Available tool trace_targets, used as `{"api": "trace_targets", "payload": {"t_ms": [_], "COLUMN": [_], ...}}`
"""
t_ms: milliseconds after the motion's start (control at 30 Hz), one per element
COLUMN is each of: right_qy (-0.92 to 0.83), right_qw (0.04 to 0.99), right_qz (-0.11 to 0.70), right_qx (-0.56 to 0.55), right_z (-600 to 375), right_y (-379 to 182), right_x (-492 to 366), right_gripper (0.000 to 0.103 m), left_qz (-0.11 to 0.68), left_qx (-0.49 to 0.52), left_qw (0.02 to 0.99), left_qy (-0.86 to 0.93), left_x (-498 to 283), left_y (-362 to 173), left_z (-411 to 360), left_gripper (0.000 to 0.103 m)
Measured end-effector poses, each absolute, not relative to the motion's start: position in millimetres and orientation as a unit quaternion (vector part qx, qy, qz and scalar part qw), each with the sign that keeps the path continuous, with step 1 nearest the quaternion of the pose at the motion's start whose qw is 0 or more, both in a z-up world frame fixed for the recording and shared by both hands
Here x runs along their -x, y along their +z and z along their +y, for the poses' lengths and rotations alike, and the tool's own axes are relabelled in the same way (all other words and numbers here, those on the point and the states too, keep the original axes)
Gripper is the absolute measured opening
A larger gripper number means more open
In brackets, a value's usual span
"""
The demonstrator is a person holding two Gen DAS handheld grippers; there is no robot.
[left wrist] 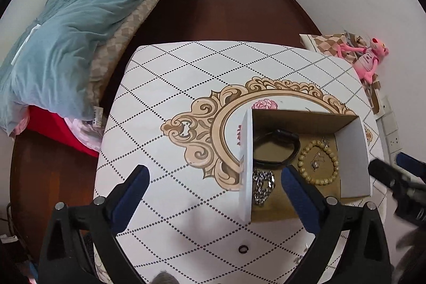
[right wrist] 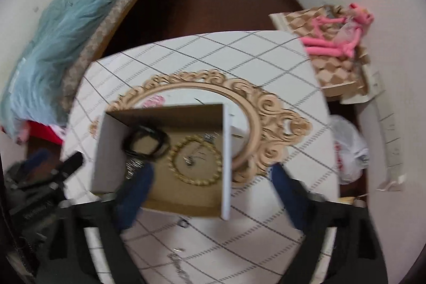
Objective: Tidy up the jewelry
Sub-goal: 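Lower both held items into the white box and open both tools, then lift both tools away from the box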
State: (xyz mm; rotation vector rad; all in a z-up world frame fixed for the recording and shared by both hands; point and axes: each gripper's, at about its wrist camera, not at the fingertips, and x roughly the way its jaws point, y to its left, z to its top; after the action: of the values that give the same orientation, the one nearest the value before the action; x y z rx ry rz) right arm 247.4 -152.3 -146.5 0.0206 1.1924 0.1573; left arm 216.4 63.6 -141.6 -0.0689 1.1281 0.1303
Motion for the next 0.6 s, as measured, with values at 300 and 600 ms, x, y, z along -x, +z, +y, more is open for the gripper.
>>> {"api": "trace_targets", "payload": {"t_ms": [300,600], "right_qy": [0.046,0.042], "right_qw": [0.823,0.842], "right_qz": [0.567,0.536], "right_qx": [0.018,0.026], "right_z": [-151,-148], "right_y": [-158,-127], "right_x": [-210,-180], "right_gripper": [0.098,0.098], "left_qz": [0.532,0.506], "left_qx": [0.013,0.011], "left_qw": [0.845,0.861], "left_qy": [0.057,0.049], "left_x": [-184,-153], "left_y": [-137,-105], "left_z": [51,42], "left_gripper": [0.101,0.101]}}
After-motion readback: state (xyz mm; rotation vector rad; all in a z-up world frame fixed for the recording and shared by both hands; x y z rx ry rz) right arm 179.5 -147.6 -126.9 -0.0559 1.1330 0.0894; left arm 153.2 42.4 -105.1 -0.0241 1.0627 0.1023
